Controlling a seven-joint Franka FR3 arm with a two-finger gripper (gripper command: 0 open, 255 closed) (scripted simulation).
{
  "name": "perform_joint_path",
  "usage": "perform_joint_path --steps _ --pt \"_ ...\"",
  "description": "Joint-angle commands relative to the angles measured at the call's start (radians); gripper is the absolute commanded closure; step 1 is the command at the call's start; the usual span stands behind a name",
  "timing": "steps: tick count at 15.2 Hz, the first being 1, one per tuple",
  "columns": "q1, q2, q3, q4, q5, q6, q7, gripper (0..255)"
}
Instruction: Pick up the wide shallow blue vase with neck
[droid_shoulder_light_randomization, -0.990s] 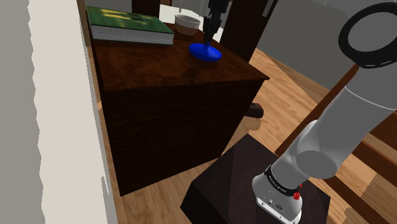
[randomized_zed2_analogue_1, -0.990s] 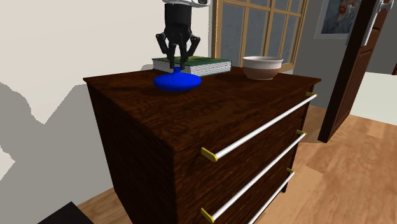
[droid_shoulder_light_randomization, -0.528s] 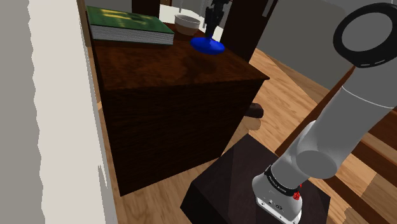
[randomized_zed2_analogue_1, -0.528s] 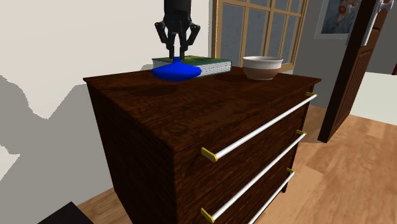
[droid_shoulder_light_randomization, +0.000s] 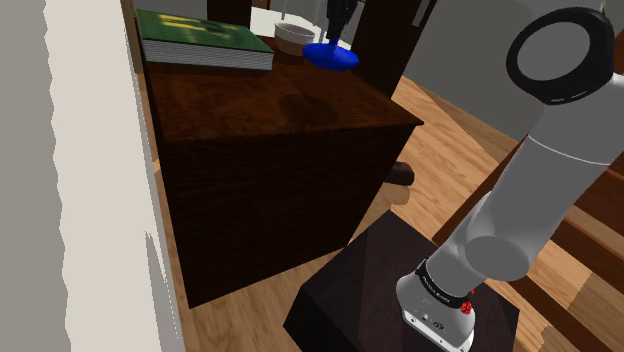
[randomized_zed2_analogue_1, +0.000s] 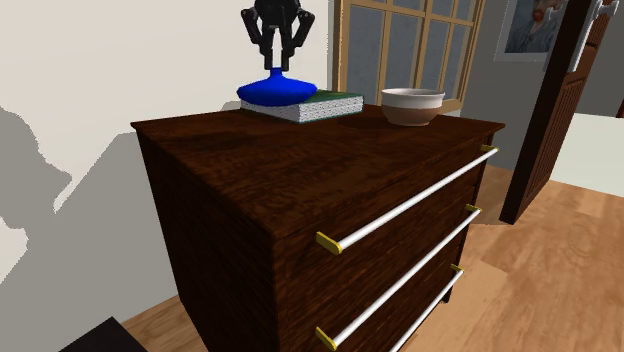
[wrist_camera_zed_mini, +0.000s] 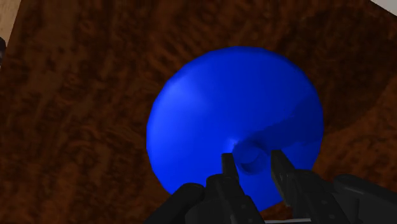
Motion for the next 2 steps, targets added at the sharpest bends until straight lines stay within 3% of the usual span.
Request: perform_joint_path --steps 1,2 --pt "-0.002 0.011 -0.001 0.032 0.002 -0.022 -0.001 255" --pt "-0.002 0.011 -0.001 0.032 0.002 -0.022 -0.001 255"
